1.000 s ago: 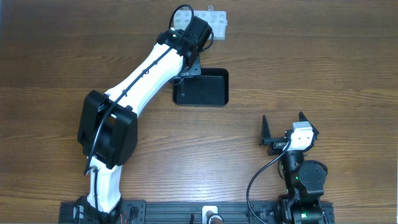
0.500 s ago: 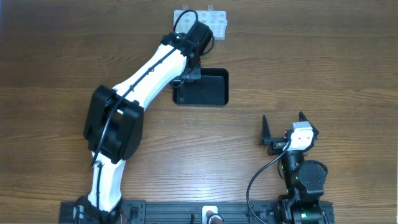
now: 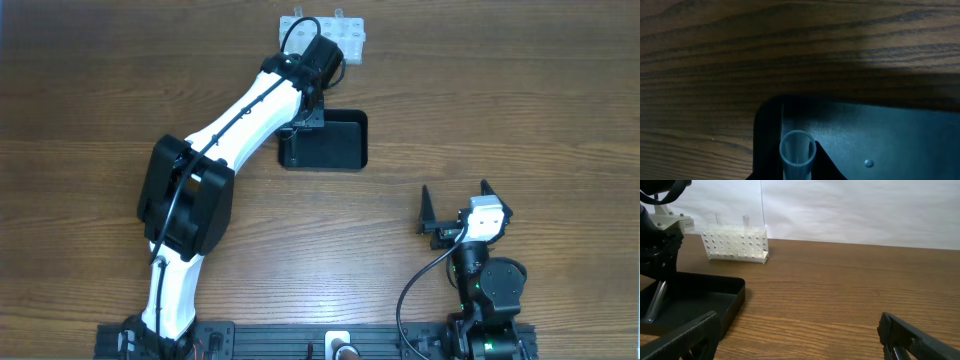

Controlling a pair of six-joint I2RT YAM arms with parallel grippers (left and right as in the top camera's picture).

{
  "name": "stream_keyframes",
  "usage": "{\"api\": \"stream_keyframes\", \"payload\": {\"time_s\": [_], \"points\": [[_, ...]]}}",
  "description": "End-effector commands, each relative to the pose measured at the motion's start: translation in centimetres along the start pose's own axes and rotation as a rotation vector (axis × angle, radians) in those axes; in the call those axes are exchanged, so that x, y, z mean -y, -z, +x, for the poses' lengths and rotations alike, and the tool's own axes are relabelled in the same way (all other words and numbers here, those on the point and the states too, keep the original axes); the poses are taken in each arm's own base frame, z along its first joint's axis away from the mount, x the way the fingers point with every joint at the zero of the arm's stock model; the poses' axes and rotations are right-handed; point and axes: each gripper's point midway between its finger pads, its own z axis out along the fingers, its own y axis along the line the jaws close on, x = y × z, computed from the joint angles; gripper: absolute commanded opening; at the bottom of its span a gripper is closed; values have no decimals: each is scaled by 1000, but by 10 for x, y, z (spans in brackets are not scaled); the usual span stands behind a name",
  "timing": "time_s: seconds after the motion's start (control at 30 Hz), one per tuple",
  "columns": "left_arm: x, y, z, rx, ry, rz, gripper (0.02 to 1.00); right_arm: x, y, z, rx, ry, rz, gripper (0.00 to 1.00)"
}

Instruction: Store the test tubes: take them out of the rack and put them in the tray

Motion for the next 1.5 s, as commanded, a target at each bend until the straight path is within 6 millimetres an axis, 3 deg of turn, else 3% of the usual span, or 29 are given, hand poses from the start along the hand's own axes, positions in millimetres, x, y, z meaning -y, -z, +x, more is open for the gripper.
{"api": "stream_keyframes", "payload": {"time_s": [0.03, 0.27, 0.57, 0.7, 0.77, 0.9, 1.03, 1.13, 1.3, 1.5], "points": [[0, -7, -1, -9, -12, -4, 145, -1, 0, 1, 3, -6, -2, 991], [0, -10, 0, -13, -11, -6, 253, -1, 0, 1, 3, -6, -2, 991], [1, -5, -7, 8, -7, -2, 248, -1, 0, 1, 3, -6, -2, 991], [6, 28, -44, 114, -10, 16, 272, -1, 0, 1, 3, -6, -2, 991], [12, 56, -72, 199, -23, 55, 336, -1, 0, 1, 3, -6, -2, 991], [10, 111, -135, 451, 56, 61, 349, -1, 0, 1, 3, -6, -1, 993], [19, 130, -176, 640, 39, 75, 461, -1, 0, 1, 3, -6, -2, 993], [24, 121, -192, 689, 61, 94, 542, -1, 0, 1, 3, -6, -2, 991], [24, 81, -204, 687, 83, 84, 599, -1, 0, 1, 3, -6, -2, 993], [22, 37, -210, 665, 97, 86, 610, -1, 0, 1, 3, -6, -2, 991]]}}
